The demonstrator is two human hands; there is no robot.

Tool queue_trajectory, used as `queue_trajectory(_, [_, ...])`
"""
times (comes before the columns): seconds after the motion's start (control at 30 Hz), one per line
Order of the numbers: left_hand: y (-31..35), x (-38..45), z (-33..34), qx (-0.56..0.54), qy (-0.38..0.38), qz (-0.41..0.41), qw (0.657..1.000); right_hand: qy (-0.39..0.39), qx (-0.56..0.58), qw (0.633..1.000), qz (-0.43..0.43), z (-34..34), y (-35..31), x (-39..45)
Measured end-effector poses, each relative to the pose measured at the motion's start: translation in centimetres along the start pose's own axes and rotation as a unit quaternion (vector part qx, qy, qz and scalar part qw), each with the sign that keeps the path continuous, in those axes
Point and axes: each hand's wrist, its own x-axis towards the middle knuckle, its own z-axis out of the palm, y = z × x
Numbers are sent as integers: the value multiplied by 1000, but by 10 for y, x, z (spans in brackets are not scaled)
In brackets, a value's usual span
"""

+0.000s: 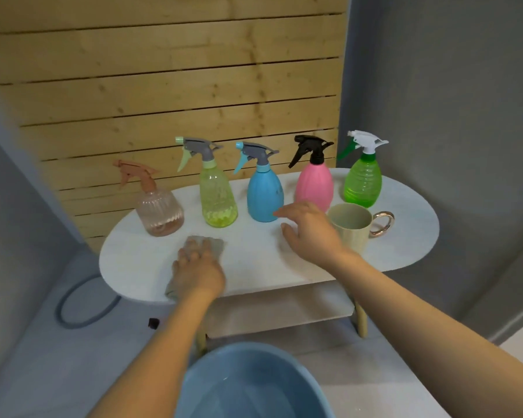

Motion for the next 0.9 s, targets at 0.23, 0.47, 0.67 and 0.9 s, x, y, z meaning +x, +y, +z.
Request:
queue_trajectory(0.23, [-45,13,-10,-6,-14,110,994,-73,-26,996,-46,49,-38,20])
queue_trajectory(0.47, [-135,52,-21,83,62,177,979,-106,17,981,-161,119,-54,53])
queue_trajectory(0.67, [-168,79,-29,71,7,389,918,-228,47,958,-169,165,-70,64])
queue_trajectory(0.9, [-164,69,-78,173,-114,401,892,-335,-21,941,-47,121,-123,65])
